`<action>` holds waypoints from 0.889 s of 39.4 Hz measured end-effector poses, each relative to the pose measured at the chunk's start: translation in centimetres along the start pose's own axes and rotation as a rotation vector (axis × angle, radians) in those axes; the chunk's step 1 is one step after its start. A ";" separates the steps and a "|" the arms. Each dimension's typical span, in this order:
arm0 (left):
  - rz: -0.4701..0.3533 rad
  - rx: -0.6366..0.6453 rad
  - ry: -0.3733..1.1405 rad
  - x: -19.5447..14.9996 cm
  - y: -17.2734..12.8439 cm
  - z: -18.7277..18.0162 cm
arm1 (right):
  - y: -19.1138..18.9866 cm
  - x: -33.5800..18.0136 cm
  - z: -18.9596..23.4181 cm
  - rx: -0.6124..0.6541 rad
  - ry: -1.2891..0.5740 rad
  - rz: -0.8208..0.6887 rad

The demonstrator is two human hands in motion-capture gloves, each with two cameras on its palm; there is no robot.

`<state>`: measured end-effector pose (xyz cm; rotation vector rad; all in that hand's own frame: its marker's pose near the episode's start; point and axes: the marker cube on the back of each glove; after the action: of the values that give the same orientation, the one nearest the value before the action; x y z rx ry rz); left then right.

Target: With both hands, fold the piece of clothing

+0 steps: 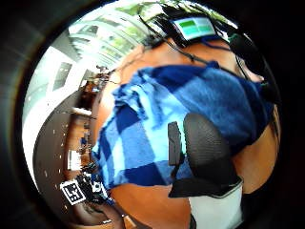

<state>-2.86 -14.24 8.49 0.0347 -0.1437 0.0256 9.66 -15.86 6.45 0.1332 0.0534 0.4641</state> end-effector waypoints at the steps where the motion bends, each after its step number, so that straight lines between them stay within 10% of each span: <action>1: -0.004 -0.023 0.008 0.1 -0.1 0.8 | 0.8 -0.1 0.9 -0.070 0.017 0.001; 12: -0.007 -0.219 0.201 -0.2 -0.2 5.0 | 0.3 -1.8 3.7 -0.055 0.110 -0.022; 20: -0.027 -0.171 0.236 -1.4 -0.4 2.2 | -1.2 -4.7 -0.9 -0.047 -0.406 -0.017; 35: -0.130 0.102 0.397 -6.6 3.7 -7.0 | 6.5 -26.0 -6.4 0.081 -0.703 -0.491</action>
<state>-8.54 -10.42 0.78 0.1395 0.2571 -0.0901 -16.98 -21.05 1.59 0.3463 -0.5745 -0.0929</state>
